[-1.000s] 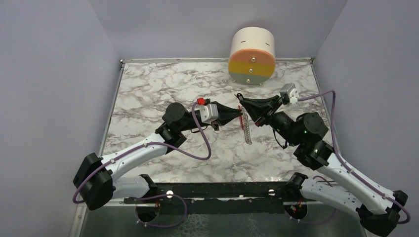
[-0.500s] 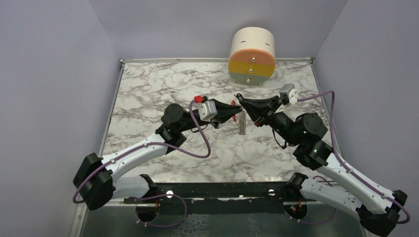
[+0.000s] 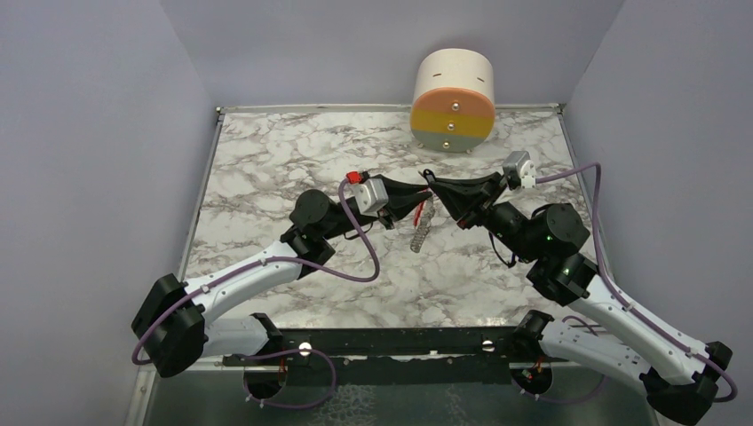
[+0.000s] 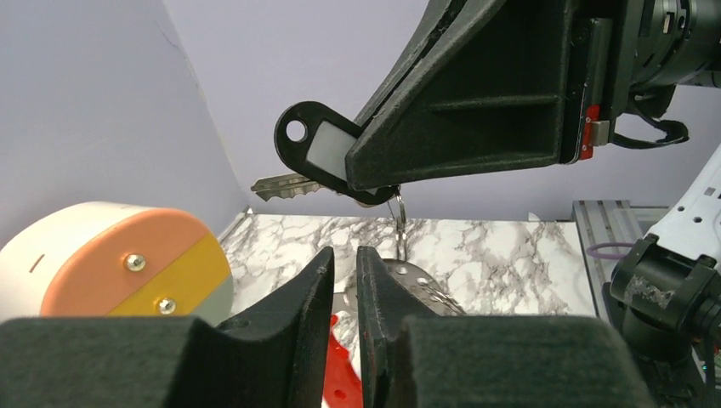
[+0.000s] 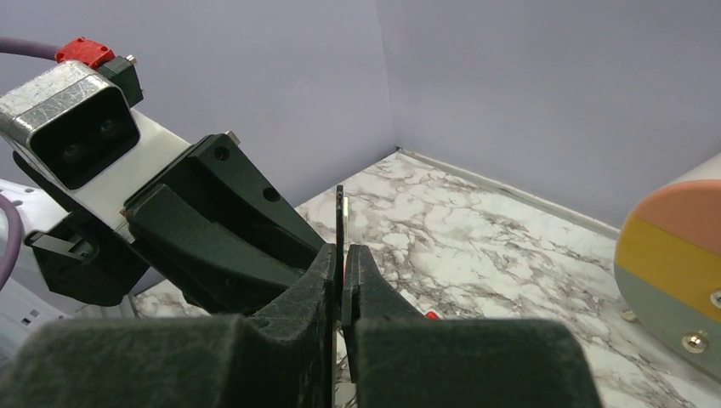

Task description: Remove the keys from the keyring

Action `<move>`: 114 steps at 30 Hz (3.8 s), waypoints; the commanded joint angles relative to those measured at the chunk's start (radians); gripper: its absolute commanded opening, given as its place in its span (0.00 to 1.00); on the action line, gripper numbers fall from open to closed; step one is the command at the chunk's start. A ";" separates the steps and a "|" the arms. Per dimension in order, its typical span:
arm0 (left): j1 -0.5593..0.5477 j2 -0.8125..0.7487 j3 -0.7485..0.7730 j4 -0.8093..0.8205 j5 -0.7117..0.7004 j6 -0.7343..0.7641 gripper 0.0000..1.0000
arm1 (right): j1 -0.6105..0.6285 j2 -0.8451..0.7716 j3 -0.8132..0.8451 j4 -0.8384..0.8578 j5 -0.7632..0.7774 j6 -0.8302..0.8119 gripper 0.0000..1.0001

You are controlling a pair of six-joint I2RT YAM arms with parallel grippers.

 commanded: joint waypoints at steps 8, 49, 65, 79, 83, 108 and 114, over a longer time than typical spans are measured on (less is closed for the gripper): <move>-0.011 -0.087 -0.100 0.043 -0.137 -0.041 0.23 | 0.000 0.008 -0.024 0.101 0.014 -0.014 0.01; -0.091 -0.035 -0.104 0.212 -0.197 -0.151 0.34 | 0.000 0.058 -0.113 0.383 0.091 -0.109 0.01; -0.122 0.028 -0.131 0.327 -0.302 -0.105 0.21 | 0.000 0.067 -0.116 0.389 0.087 -0.106 0.01; -0.144 0.089 -0.134 0.436 -0.305 -0.083 0.20 | 0.000 0.059 -0.115 0.379 0.071 -0.099 0.01; -0.148 0.102 -0.132 0.443 -0.303 -0.080 0.20 | 0.000 0.055 -0.114 0.377 0.070 -0.097 0.01; -0.186 0.039 -0.192 0.429 -0.446 0.032 0.20 | 0.000 0.053 -0.111 0.374 0.055 -0.093 0.01; -0.189 0.058 -0.171 0.430 -0.459 0.055 0.20 | 0.000 0.053 -0.107 0.367 0.049 -0.089 0.01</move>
